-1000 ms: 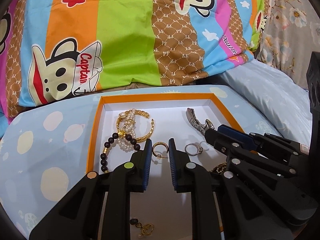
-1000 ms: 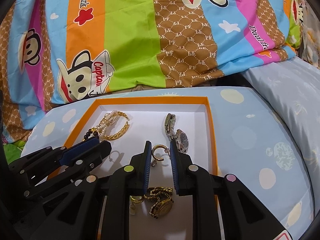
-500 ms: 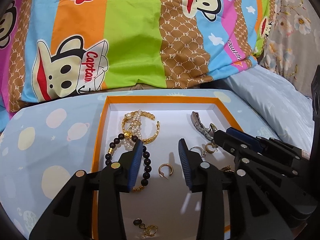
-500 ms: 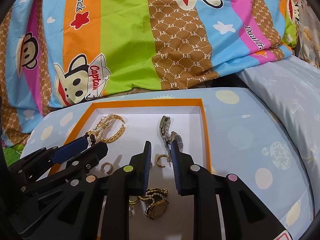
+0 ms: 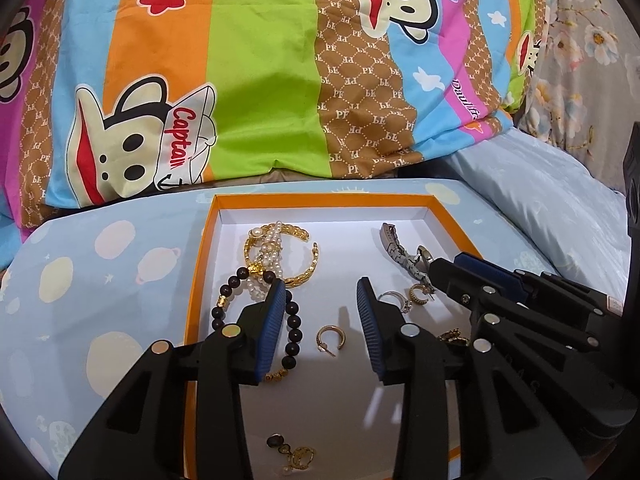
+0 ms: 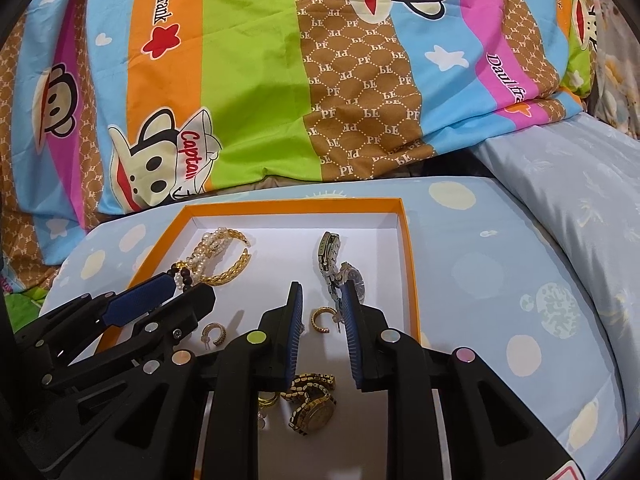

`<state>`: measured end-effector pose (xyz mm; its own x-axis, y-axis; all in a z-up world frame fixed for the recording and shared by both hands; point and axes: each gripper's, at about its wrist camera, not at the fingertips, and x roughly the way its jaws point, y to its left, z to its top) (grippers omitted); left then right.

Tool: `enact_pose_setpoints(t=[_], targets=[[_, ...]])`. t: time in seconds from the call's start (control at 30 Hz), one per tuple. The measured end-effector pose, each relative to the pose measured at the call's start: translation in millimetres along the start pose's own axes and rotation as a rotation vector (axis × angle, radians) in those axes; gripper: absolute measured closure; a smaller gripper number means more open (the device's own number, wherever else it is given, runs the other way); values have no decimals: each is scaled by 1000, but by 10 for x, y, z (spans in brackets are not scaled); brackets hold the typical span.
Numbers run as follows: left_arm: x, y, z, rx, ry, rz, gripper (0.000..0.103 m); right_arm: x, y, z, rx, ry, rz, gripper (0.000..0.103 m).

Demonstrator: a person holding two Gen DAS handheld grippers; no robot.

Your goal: Organize jewelry

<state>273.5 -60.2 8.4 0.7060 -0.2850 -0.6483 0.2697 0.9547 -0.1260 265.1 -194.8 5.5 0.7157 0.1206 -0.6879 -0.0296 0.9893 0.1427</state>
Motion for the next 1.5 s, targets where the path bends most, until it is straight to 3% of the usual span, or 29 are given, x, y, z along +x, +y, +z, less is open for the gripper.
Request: enact_pose_setpoints(t=[0.2,0.37,0.6,0.87,1.03,1.17,1.3,1.5], targets=[[-249,-72,-82,26,-17,40,68,-275,75,-113,-15,-14,-17,80],[-516,-99,-241,25,-9,45,67,-570,56,-297,20,-9,-13,66],[-842,-136,-559,33,-11,82,67,-881,98,-631,36,-6,-13,65],[-967,-97,-770,-3,3,116,67,-1035,151,-888,14,-35,-40,64],[-954,-84,-851,-11,17,137,67,-1031,137,-938,11,-41,-41,57],[-971,-71,-857,-15,5,147,54,-1009,167,-942,-3,-37,-47,57],[-967,-83,-855,-10,6,151,52,-1024,187,-950,-11,-43,-58,48],[-937,-59,-847,-22,19,165,46,-1001,169,-948,-4,-35,-63,47]])
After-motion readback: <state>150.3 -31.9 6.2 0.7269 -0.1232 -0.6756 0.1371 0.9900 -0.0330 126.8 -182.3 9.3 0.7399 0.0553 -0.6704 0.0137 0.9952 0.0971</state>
